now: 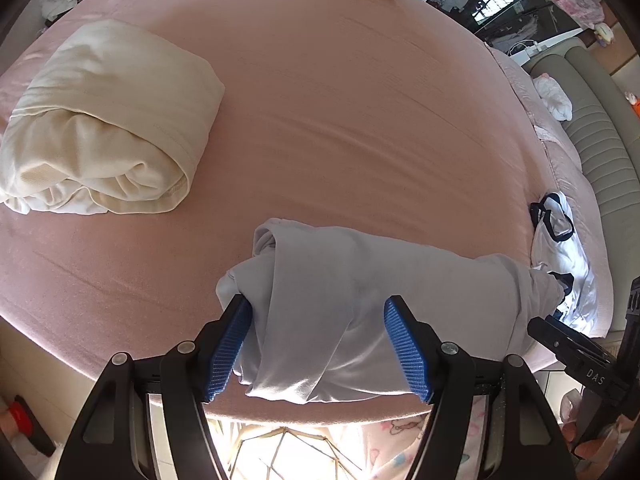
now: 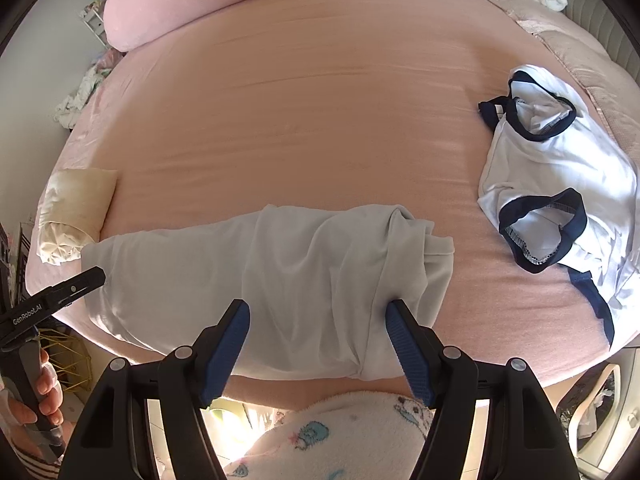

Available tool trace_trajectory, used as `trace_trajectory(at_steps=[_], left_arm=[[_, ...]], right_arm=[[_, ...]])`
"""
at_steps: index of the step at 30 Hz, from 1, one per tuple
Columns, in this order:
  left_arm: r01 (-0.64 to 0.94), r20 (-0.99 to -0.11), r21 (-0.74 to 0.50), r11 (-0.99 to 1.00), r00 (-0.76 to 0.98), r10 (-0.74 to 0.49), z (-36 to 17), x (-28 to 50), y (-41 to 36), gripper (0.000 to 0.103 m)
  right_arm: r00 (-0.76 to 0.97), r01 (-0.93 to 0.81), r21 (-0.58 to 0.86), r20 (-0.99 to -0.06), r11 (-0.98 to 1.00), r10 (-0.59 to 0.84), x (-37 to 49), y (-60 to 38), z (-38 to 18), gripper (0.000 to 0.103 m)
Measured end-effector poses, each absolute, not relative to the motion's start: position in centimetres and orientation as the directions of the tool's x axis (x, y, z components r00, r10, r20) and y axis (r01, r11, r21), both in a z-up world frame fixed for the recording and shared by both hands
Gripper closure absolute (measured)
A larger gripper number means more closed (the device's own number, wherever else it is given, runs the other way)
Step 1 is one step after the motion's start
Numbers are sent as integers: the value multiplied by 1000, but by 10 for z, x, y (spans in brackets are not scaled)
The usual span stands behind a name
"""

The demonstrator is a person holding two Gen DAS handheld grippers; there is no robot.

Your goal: Fold clothes

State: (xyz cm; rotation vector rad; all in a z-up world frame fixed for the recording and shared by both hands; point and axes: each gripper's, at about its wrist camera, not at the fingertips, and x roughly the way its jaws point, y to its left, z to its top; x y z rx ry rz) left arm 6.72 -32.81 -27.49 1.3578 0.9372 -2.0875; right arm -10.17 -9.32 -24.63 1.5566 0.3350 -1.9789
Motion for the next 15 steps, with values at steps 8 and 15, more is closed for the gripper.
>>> trace_trajectory(at_steps=[8,15], left_arm=[[696,-935,-93,-712,-306,-178,-288,52,-313,41],[687,-930,44,-726,-237,-280,-289,50,-308,39]], right_arm=[[-188,560,61,-962,-826,-199,-108,-99,-272,33],[-188,455,60,-969,-888,-162,-113,-79,-280,33]])
